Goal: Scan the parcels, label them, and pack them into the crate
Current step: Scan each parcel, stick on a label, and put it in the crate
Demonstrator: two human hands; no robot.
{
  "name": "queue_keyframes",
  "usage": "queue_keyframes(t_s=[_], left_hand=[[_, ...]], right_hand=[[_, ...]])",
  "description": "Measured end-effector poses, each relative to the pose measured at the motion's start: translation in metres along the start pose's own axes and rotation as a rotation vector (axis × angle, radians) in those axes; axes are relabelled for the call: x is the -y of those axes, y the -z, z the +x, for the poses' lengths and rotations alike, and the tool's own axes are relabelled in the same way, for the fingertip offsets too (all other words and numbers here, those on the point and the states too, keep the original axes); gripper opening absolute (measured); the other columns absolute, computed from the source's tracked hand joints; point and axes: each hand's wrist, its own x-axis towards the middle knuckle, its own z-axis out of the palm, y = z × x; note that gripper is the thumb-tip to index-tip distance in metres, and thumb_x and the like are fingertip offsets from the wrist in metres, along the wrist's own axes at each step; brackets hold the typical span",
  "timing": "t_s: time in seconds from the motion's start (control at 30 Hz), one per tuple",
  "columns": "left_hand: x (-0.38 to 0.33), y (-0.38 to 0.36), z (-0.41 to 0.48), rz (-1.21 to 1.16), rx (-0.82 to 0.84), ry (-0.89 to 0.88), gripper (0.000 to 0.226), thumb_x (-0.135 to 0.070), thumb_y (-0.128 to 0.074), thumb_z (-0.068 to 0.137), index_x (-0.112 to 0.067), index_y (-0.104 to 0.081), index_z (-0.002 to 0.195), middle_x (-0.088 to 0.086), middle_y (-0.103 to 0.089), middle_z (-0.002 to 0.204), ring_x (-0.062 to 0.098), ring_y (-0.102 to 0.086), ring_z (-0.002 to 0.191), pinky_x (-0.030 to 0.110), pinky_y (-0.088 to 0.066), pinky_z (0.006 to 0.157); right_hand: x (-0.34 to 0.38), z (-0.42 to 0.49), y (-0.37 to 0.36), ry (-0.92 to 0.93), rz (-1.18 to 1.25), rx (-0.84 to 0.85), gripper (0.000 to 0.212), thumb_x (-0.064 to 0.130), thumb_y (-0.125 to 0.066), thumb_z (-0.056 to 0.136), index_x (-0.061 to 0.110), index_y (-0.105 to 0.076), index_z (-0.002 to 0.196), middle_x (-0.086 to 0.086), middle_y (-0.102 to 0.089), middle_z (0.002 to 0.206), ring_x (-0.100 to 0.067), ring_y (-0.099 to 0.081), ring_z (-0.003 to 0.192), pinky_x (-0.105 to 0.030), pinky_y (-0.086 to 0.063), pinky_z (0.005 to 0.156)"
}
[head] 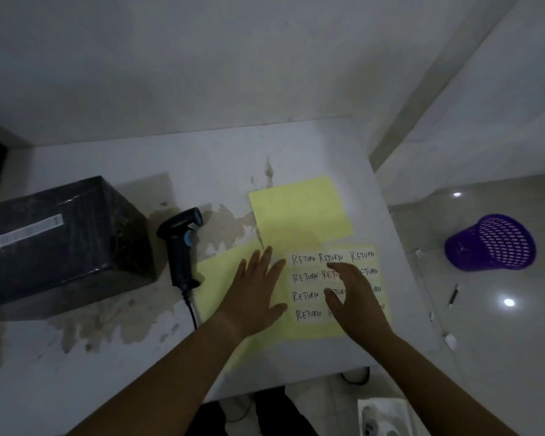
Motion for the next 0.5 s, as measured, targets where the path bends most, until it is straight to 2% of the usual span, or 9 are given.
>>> queue_keyframes(t_s=[0.1, 0.2, 0.3, 0.5], left_hand=[[-0.004, -0.003, 0.019, 0.039, 0.06, 0.03, 0.107, -0.072, -0.053, 0.09, -0.032, 0.02, 0.158, 0.005, 0.035, 0.163, 0.032, 0.028, 0.151, 0.053, 0.008, 0.123], [-0.004, -0.009, 0.034, 0.093, 0.105, 0.059, 0.122, -0.078, -0.059, 0.081, -0.031, 0.024, 0.156, 0.007, 0.036, 0.162, 0.034, 0.03, 0.15, 0.059, 0.007, 0.123], [-0.002, -0.013, 0.043, 0.106, 0.118, 0.108, 0.135, -0.081, -0.065, 0.072, -0.026, 0.023, 0.157, 0.006, 0.038, 0.161, 0.031, 0.032, 0.15, 0.06, 0.005, 0.123], [0.0, -0.015, 0.05, 0.125, 0.132, 0.135, 0.142, -0.084, -0.067, 0.067, -0.024, 0.024, 0.157, 0.007, 0.039, 0.161, 0.031, 0.033, 0.149, 0.059, 0.006, 0.123]], right_hand=[[-0.008, 0.026, -0.001, 0.033, -0.04, 0.009, 0.047, 0.016, -0.063, 0.091, 0.018, -0.051, 0.136, 0.0, -0.052, 0.136, -0.019, -0.048, 0.124, -0.031, -0.04, 0.102], [-0.013, 0.043, -0.009, 0.039, -0.078, 0.034, 0.048, 0.016, -0.064, 0.089, 0.014, -0.052, 0.136, -0.003, -0.052, 0.135, -0.023, -0.048, 0.121, -0.037, -0.044, 0.102], [-0.016, 0.057, -0.016, 0.011, -0.112, 0.021, 0.048, 0.017, -0.065, 0.088, 0.015, -0.054, 0.134, -0.003, -0.052, 0.13, -0.024, -0.048, 0.115, -0.037, -0.046, 0.096], [-0.017, 0.069, -0.025, -0.02, -0.126, -0.061, 0.039, 0.017, -0.065, 0.087, 0.017, -0.06, 0.126, -0.005, -0.053, 0.119, -0.025, -0.05, 0.105, -0.037, -0.049, 0.087]])
